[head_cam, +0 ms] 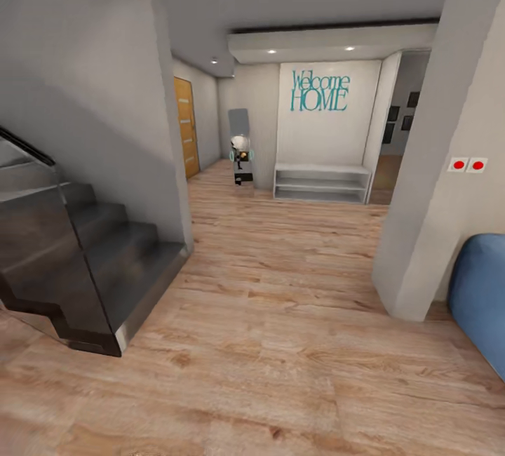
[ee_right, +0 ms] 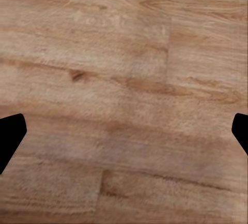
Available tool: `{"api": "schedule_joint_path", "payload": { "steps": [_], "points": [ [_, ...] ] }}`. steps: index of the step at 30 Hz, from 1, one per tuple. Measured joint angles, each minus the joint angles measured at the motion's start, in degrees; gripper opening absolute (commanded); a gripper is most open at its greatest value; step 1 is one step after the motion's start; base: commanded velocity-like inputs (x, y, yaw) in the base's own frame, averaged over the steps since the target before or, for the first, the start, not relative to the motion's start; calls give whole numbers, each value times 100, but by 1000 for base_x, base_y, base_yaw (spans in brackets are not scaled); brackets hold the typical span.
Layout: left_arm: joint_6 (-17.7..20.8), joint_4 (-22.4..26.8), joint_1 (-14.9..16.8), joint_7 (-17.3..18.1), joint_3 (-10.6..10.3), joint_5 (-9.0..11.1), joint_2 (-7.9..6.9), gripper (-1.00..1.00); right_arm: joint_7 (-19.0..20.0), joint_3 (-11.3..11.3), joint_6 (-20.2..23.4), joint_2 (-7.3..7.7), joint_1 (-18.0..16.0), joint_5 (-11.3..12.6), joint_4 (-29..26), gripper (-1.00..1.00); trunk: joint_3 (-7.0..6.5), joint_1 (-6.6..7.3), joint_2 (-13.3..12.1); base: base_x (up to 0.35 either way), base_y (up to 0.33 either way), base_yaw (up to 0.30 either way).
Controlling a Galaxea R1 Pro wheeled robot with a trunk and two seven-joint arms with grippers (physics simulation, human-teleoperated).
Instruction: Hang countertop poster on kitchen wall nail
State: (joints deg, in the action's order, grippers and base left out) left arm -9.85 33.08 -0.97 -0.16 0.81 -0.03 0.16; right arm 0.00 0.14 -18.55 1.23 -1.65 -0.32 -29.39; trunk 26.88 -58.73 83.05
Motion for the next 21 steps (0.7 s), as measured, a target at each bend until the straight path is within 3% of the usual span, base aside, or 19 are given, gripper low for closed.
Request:
{"api": "schedule_joint_path", "payload": {
  "steps": [12, 21],
  "points": [
    [0, -1, 0, 0, 0, 0, 0, 100, 7, -6, -5, 1, 1, 2, 0, 100, 2, 0, 0, -32, -40, 200],
    [1, 0, 0, -1, 0, 2, 0, 100, -7, -6, -9, -1, 0, 0, 0, 100, 2, 0, 0, -7, -10, 275]
  ]
}}
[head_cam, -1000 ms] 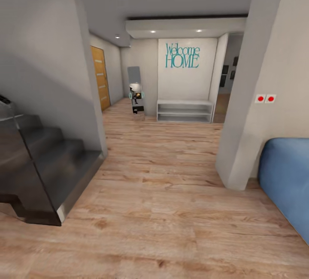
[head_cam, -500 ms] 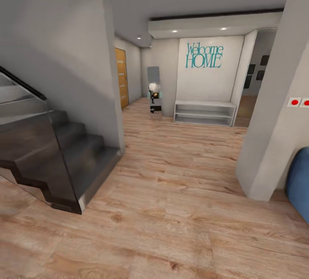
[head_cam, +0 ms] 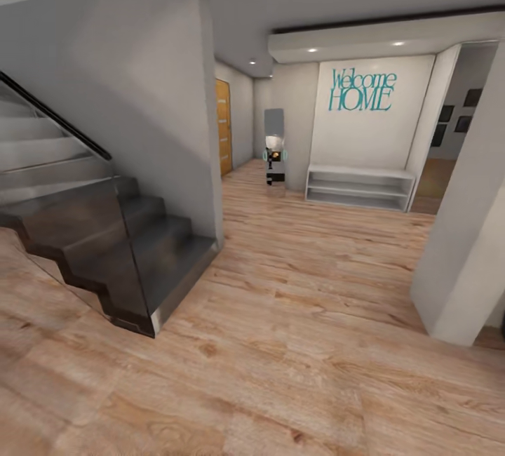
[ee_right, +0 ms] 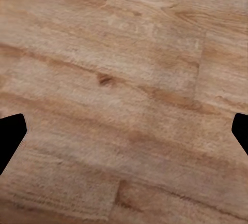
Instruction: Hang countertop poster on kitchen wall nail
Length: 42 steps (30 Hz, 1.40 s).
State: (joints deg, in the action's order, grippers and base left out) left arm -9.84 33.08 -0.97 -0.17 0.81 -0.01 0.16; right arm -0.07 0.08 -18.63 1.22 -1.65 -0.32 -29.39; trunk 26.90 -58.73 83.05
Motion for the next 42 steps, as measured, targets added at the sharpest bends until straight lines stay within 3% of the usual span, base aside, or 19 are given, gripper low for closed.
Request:
{"api": "schedule_joint_path", "payload": {
  "steps": [42],
  "points": [
    [0, -3, -1, -15, 0, 0, 0, 100, -1, 0, 0, 1, -1, 0, 9, 100, 0, 0, 0, 0, 0, 293]
  ]
}}
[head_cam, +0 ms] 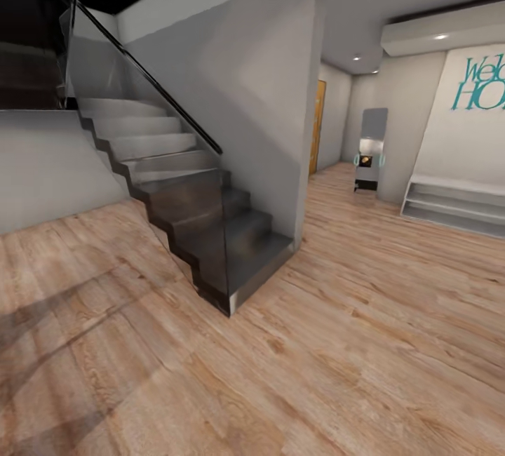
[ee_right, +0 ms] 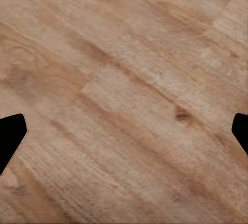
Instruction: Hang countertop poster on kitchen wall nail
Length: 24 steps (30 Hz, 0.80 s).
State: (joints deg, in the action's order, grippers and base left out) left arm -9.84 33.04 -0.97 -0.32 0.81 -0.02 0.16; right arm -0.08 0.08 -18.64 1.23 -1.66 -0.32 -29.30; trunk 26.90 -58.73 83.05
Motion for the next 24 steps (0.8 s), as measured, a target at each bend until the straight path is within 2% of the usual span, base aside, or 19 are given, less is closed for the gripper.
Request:
{"api": "schedule_joint_path", "payload": {
  "steps": [24],
  "points": [
    [0, 2, 0, 0, 0, -4, 0, 100, 0, 0, 0, 0, 1, 0, 0, 100, 0, 0, 0, 0, 0, 293]
  ]
}}
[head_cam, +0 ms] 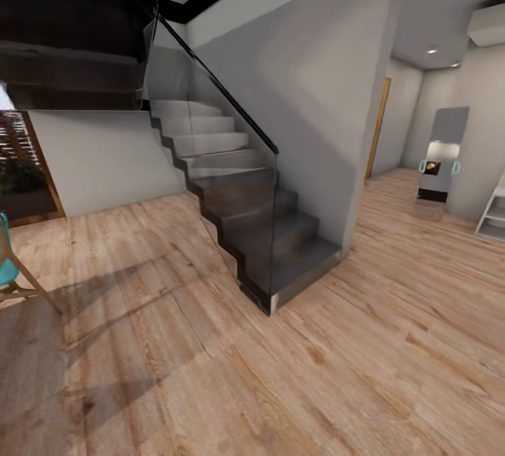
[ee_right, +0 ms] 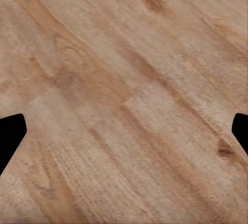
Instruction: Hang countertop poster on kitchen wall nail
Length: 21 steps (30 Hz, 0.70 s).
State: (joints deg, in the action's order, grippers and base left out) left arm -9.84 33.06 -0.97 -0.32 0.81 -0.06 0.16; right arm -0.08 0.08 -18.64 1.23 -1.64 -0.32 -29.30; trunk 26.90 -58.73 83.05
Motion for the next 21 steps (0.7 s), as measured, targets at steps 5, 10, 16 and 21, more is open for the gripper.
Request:
{"api": "schedule_joint_path", "payload": {
  "steps": [5, 10, 16, 21],
  "points": [
    [0, 1, -1, 0, 0, -1, 0, 100, 0, 0, 0, 0, -1, 0, 0, 100, 0, 0, 0, 0, 0, 293],
    [0, 1, -1, 0, 0, -2, 0, 100, 0, 2, 0, 0, -1, 0, 0, 100, 0, 0, 0, 0, 0, 293],
    [0, -2, 1, 0, 0, -2, 0, 100, 0, 5, 0, -1, -2, 0, 0, 100, 0, 0, 0, 0, 0, 293],
    [0, -1, 0, 0, 0, -2, 0, 100, 0, 7, 0, -1, 0, 0, 10, 100, 0, 0, 0, 0, 0, 293]
  ]
}}
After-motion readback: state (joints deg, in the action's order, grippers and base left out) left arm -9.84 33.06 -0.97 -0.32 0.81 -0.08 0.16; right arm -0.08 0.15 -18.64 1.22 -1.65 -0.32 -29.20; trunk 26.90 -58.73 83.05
